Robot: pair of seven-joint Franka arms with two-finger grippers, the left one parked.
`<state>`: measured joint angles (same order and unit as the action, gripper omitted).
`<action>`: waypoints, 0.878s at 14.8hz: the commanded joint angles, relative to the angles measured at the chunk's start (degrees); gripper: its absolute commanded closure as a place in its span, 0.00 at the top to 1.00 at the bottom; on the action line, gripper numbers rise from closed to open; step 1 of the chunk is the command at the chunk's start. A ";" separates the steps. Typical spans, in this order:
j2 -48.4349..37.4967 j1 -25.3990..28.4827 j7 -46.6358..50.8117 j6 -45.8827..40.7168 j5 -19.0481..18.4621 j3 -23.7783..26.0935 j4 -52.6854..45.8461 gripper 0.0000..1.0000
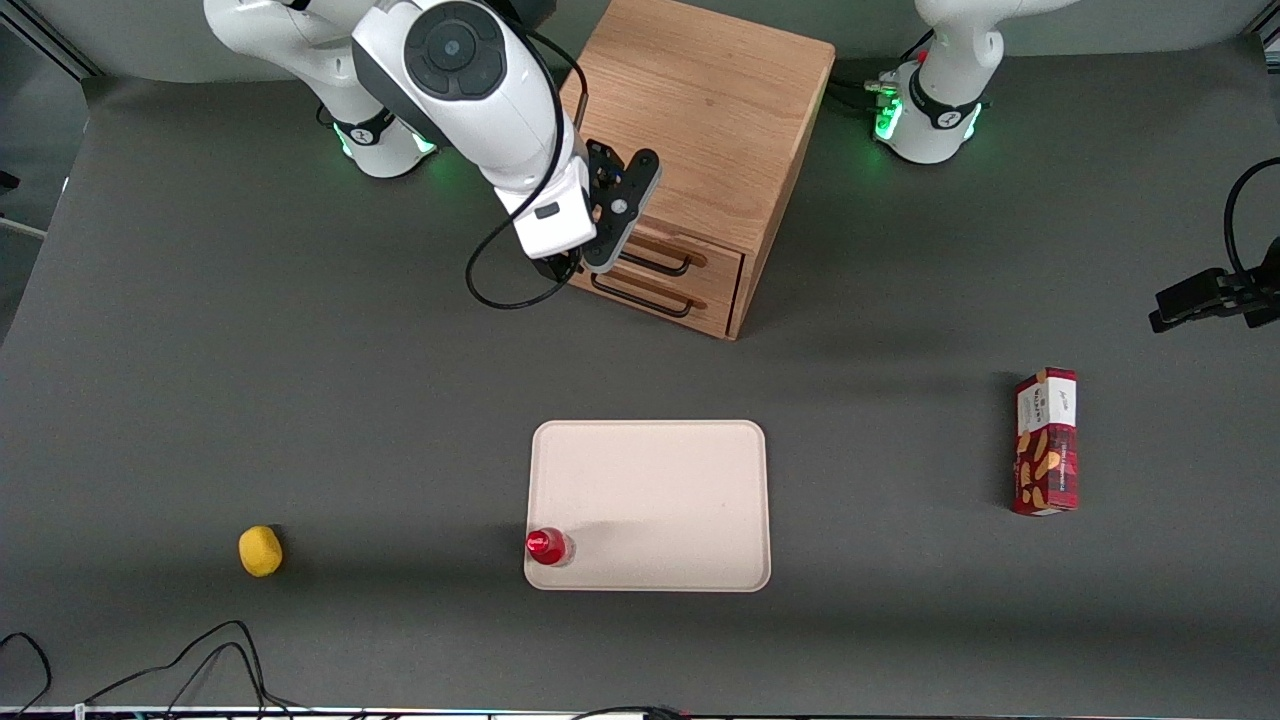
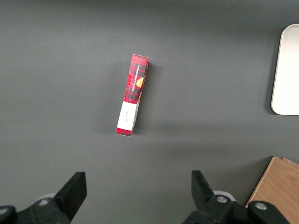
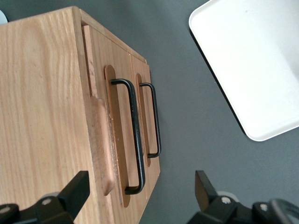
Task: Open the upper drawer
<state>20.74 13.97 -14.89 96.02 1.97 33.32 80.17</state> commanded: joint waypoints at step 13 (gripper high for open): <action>6.42 0.70 -6.20 8.39 -3.38 0.07 6.49 1.00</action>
<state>27.24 14.27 -20.04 103.47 -0.31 33.36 86.26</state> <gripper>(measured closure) 0.000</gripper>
